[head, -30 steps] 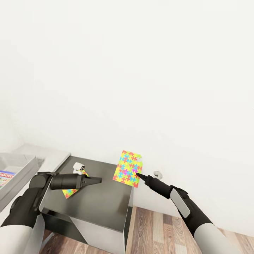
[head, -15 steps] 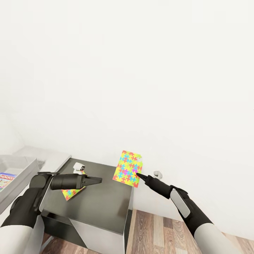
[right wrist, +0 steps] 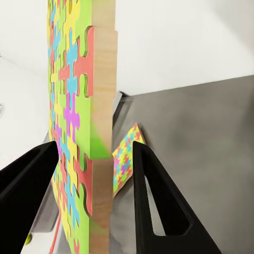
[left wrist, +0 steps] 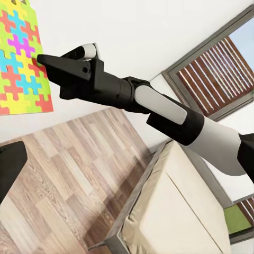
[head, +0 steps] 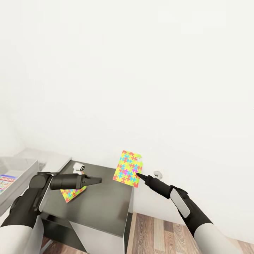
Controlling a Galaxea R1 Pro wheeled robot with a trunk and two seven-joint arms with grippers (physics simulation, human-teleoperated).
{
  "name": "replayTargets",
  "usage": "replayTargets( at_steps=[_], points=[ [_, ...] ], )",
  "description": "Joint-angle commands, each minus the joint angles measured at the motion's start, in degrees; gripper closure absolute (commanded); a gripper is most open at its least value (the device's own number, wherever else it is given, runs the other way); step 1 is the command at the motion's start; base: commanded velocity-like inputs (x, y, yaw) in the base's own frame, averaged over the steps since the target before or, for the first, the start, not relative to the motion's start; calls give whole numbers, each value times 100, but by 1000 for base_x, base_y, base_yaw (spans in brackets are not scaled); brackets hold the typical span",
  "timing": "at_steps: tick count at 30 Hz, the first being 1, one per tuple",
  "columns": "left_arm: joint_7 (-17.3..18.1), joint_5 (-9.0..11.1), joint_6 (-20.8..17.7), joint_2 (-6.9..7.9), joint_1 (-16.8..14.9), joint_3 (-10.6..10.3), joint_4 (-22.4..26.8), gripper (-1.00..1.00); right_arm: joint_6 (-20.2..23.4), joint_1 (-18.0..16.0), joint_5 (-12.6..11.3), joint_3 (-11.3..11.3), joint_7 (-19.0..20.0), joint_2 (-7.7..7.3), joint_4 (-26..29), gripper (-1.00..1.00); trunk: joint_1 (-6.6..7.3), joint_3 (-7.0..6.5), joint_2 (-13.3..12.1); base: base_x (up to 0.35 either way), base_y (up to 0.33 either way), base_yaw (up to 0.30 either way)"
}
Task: Put all the toys in the child's room - the three board games (two on the bed and one on the table), the two jigsaw puzzles on the table, and the tennis ball on the table - inside the toy box on the table in the child's room.
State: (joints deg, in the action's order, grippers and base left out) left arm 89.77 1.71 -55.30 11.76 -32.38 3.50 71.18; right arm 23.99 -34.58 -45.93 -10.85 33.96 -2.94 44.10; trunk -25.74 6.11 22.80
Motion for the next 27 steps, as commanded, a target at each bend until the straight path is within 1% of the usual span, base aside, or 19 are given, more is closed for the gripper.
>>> replayTargets(
  at_steps=[1,12,27],
  points=[
    [23,-4,-61,1,-5,-1,1,-100,36,-5,-56,-14,-9,-5,2,100,-4,3,12,0,0,0],
    [23,-2,-60,2,-5,2,1,-100,36,7,-64,-14,38,-5,2,100,-4,-95,12,0,0,0],
    [23,-1,-60,2,-5,4,1,-100,-20,21,-63,-18,34,-5,2,100,-4,-104,12,0,0,0]
  ],
)
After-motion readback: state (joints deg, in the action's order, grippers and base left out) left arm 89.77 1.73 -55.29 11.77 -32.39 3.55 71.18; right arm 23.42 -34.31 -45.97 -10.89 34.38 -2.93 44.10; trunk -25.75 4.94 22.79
